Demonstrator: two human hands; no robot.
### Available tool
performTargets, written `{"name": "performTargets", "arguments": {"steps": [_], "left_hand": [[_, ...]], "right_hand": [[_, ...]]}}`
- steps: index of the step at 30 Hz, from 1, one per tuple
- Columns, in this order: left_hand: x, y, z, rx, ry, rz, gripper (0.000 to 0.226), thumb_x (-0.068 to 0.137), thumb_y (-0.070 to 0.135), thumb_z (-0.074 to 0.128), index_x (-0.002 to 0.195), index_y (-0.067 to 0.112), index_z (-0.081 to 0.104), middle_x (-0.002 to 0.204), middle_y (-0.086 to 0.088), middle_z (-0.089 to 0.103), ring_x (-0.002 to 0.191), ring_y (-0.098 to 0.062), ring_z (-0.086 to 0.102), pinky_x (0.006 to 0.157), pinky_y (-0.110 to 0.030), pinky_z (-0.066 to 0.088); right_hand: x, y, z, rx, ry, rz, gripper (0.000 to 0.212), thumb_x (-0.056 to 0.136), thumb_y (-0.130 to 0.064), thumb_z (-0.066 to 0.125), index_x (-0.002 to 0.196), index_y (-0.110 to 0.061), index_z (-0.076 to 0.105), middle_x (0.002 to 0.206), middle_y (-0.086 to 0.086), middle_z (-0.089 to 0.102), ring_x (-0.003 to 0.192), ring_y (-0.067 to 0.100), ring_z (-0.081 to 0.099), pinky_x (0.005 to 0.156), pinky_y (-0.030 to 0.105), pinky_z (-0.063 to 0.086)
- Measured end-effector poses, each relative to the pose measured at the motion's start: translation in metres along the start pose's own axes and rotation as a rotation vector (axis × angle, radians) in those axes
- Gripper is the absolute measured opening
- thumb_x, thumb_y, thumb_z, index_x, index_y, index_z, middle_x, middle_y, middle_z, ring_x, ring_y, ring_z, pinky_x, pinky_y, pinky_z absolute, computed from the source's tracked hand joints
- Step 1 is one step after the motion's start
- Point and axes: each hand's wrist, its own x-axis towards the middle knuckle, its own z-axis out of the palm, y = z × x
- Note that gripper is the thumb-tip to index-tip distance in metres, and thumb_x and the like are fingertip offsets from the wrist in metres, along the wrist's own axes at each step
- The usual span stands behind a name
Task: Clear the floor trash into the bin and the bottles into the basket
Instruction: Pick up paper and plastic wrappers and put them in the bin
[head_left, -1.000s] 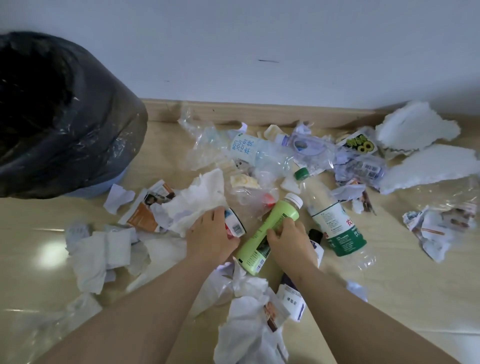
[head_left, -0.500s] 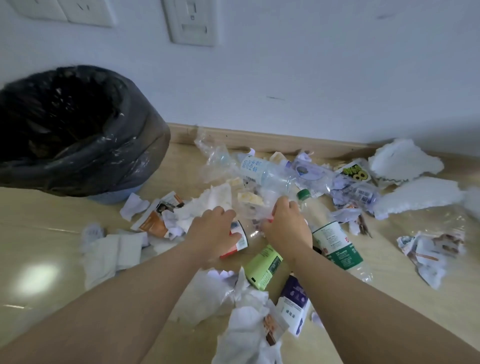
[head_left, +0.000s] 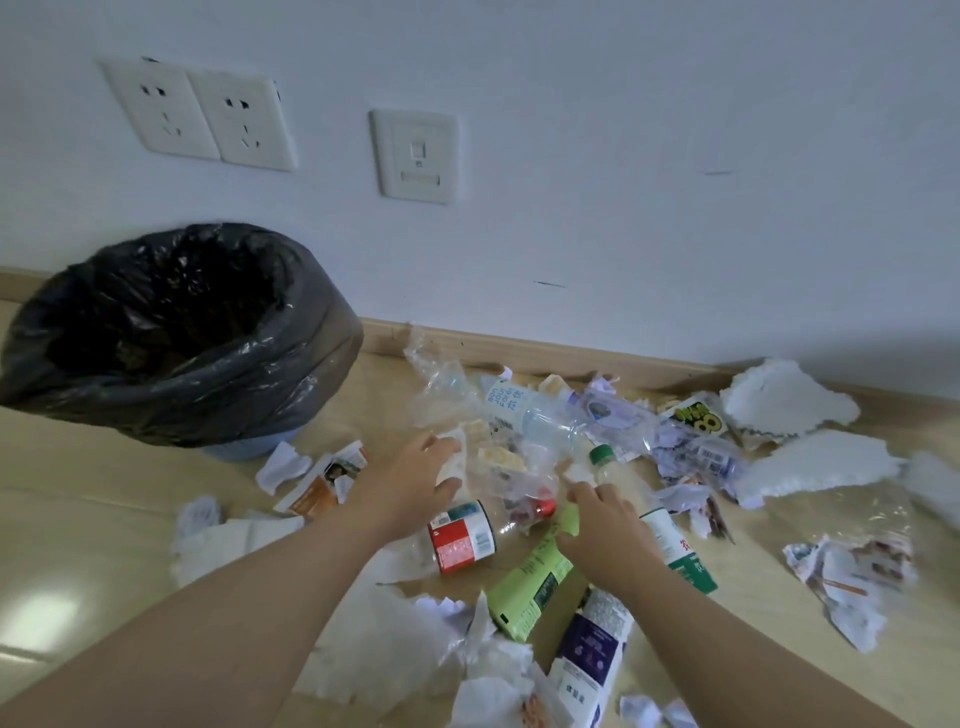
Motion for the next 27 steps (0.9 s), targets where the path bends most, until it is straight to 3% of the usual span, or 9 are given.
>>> {"name": "performTargets", "arguments": {"steps": [3, 7, 10, 13, 15, 16, 23, 25, 27], "left_hand": [[0.015, 0.019, 0.008, 0.091, -0.044, 0.144, 0.059, 0.093, 0.044, 0.047, 0.145, 0.033, 0.021, 0.156, 0.002, 0.011, 0.141, -0.023, 0.019, 0.111, -0.04, 0.027], [0.04, 0.043, 0.033, 0.027, -0.143, 0.023, 0.071, 0.088, 0.045, 0.054, 0.147, 0.033, 0.017, 0.158, 0.001, -0.002, 0.144, -0.028, 0.009, 0.11, -0.047, 0.024], [0.049, 0.043, 0.057, -0.108, -0.2, -0.162, 0.055, 0.088, 0.035, 0.057, 0.138, 0.025, 0.038, 0.152, -0.009, 0.021, 0.135, -0.03, 0.029, 0.106, -0.044, 0.036], [0.047, 0.035, 0.066, -0.275, -0.058, -0.207, 0.016, 0.093, 0.013, 0.044, 0.095, 0.015, 0.061, 0.105, -0.009, 0.058, 0.089, -0.022, 0.055, 0.075, -0.025, 0.048], [0.044, 0.033, 0.056, -0.405, 0.007, -0.23, 0.025, 0.097, 0.014, 0.039, 0.074, 0.017, 0.05, 0.077, -0.001, 0.052, 0.066, -0.015, 0.048, 0.056, -0.018, 0.039], [0.043, 0.033, 0.048, -0.459, 0.025, -0.238, 0.029, 0.098, 0.016, 0.037, 0.071, 0.018, 0.045, 0.071, 0.0, 0.046, 0.063, -0.014, 0.044, 0.055, -0.021, 0.037], [0.034, 0.047, -0.034, -0.875, 0.152, -0.229, 0.02, 0.092, 0.016, 0.043, 0.077, 0.014, 0.056, 0.064, 0.002, 0.05, 0.061, -0.014, 0.042, 0.061, -0.028, 0.034], [0.029, 0.055, -0.056, -0.963, 0.115, -0.229, 0.02, 0.089, 0.015, 0.045, 0.075, 0.011, 0.059, 0.056, 0.003, 0.053, 0.052, -0.012, 0.04, 0.051, -0.023, 0.031], [0.026, 0.06, -0.073, -1.126, 0.009, -0.226, 0.026, 0.087, 0.014, 0.045, 0.067, 0.011, 0.061, 0.063, -0.005, 0.054, 0.05, -0.012, 0.04, 0.055, -0.024, 0.032]], "right_hand": [[0.0, -0.001, 0.001, 0.031, -0.014, 0.023, 0.048, 0.092, -0.027, 0.048, 0.137, -0.019, 0.034, 0.138, 0.005, 0.038, 0.124, 0.025, 0.041, 0.101, 0.038, 0.041], [0.007, -0.006, 0.001, 0.088, 0.016, 0.016, 0.045, 0.092, -0.032, 0.048, 0.135, -0.02, 0.038, 0.137, 0.005, 0.039, 0.123, 0.025, 0.042, 0.1, 0.036, 0.041], [0.013, -0.001, 0.005, 0.1, 0.023, 0.024, 0.044, 0.092, -0.03, 0.048, 0.134, -0.019, 0.038, 0.137, 0.004, 0.039, 0.124, 0.024, 0.041, 0.099, 0.035, 0.04], [0.013, 0.013, 0.013, 0.104, -0.008, 0.066, 0.049, 0.091, -0.029, 0.05, 0.138, -0.02, 0.035, 0.14, 0.004, 0.037, 0.126, 0.023, 0.042, 0.102, 0.037, 0.042], [0.013, 0.02, 0.015, 0.139, -0.008, 0.09, 0.051, 0.09, -0.027, 0.051, 0.137, -0.021, 0.035, 0.14, 0.004, 0.037, 0.124, 0.023, 0.044, 0.099, 0.038, 0.044], [0.012, 0.022, 0.014, 0.171, 0.009, 0.092, 0.052, 0.089, -0.027, 0.052, 0.138, -0.022, 0.034, 0.14, 0.004, 0.037, 0.122, 0.023, 0.046, 0.098, 0.039, 0.045], [0.013, 0.011, 0.001, 0.448, 0.157, 0.007, 0.096, 0.077, -0.046, 0.07, 0.147, -0.04, 0.004, 0.156, -0.004, 0.012, 0.139, 0.024, 0.025, 0.109, 0.046, 0.035], [0.014, -0.004, -0.006, 0.491, 0.208, -0.031, 0.099, 0.076, -0.044, 0.072, 0.147, -0.041, 0.003, 0.157, -0.007, 0.008, 0.142, 0.023, 0.021, 0.111, 0.046, 0.032], [0.017, -0.017, -0.013, 0.515, 0.255, -0.053, 0.091, 0.078, -0.044, 0.071, 0.147, -0.04, 0.012, 0.157, -0.008, 0.009, 0.143, 0.02, 0.018, 0.114, 0.047, 0.027]]}}
